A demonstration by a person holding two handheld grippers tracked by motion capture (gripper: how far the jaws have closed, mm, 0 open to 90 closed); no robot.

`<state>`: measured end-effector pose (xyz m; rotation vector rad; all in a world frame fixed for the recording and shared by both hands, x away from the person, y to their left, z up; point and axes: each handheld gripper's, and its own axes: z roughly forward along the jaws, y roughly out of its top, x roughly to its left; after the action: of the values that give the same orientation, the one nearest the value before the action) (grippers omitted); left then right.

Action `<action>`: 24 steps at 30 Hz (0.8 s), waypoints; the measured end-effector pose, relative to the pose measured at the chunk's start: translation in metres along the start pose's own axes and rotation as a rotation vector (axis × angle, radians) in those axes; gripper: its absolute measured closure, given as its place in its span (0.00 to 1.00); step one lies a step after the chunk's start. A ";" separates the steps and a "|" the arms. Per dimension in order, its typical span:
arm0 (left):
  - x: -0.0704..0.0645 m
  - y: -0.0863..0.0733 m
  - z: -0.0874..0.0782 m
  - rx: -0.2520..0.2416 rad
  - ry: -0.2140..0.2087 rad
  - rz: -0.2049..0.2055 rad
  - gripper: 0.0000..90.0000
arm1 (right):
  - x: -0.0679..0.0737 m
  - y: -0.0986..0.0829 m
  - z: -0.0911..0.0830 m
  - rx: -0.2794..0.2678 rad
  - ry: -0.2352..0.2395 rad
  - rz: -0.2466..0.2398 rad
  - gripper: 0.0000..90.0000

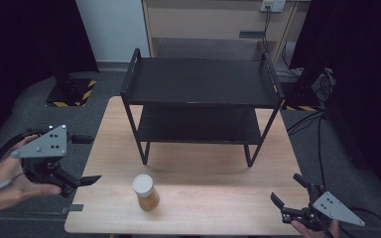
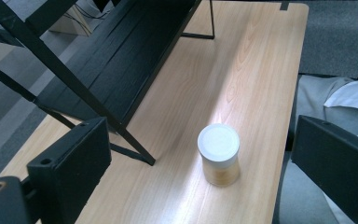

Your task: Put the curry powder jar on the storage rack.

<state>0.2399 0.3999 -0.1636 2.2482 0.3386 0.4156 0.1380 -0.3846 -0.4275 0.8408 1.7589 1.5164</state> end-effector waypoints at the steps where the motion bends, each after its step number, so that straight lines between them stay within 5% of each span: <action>1: 0.001 0.000 0.000 0.001 -0.003 0.000 0.04 | 0.000 0.000 0.000 -0.001 -0.001 0.001 0.06; 11: 0.009 -0.002 0.015 0.021 -0.041 -0.005 0.05 | 0.000 0.000 0.000 -0.001 -0.002 0.001 0.06; 24: 0.030 -0.016 0.076 0.037 -0.150 0.034 0.07 | 0.000 0.000 -0.001 0.000 -0.003 0.003 0.06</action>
<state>0.2960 0.3702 -0.2178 2.3082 0.2314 0.2582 0.1373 -0.3852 -0.4274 0.8455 1.7559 1.5159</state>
